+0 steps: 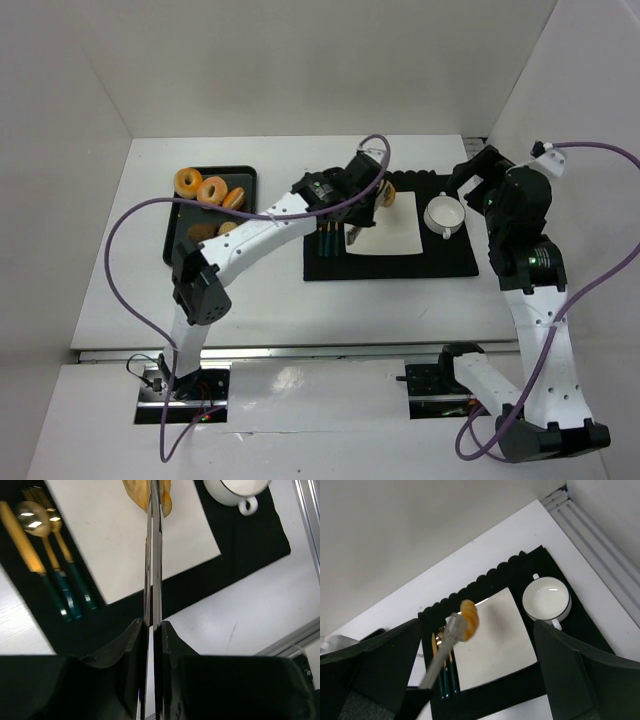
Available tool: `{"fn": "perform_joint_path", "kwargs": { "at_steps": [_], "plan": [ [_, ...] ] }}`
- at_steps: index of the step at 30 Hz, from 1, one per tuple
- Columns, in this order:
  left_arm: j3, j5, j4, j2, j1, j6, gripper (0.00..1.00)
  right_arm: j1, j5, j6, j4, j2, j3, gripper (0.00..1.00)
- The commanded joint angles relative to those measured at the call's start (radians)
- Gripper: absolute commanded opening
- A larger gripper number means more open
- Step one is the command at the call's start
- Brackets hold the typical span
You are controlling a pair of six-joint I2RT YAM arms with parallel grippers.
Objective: Place the bread
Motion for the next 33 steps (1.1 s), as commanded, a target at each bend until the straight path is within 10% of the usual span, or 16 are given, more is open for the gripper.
{"fn": "perform_joint_path", "kwargs": {
  "at_steps": [1,8,18,33],
  "plan": [
    [0.047,0.054,0.123,0.052,-0.034,-0.013,0.00,-0.007,0.068,0.001,-0.077,0.063,0.045,1.00],
    [0.047,0.117,0.147,0.137,-0.043,-0.012,0.01,-0.007,0.091,-0.028,-0.086,0.052,0.045,1.00],
    [0.021,0.157,0.097,0.066,-0.052,0.017,0.75,-0.007,0.040,-0.028,-0.077,0.081,0.034,1.00],
    [-0.228,-0.055,-0.005,-0.346,0.147,0.039,0.59,-0.007,-0.018,-0.028,-0.055,0.114,0.029,1.00]
  ]
}}
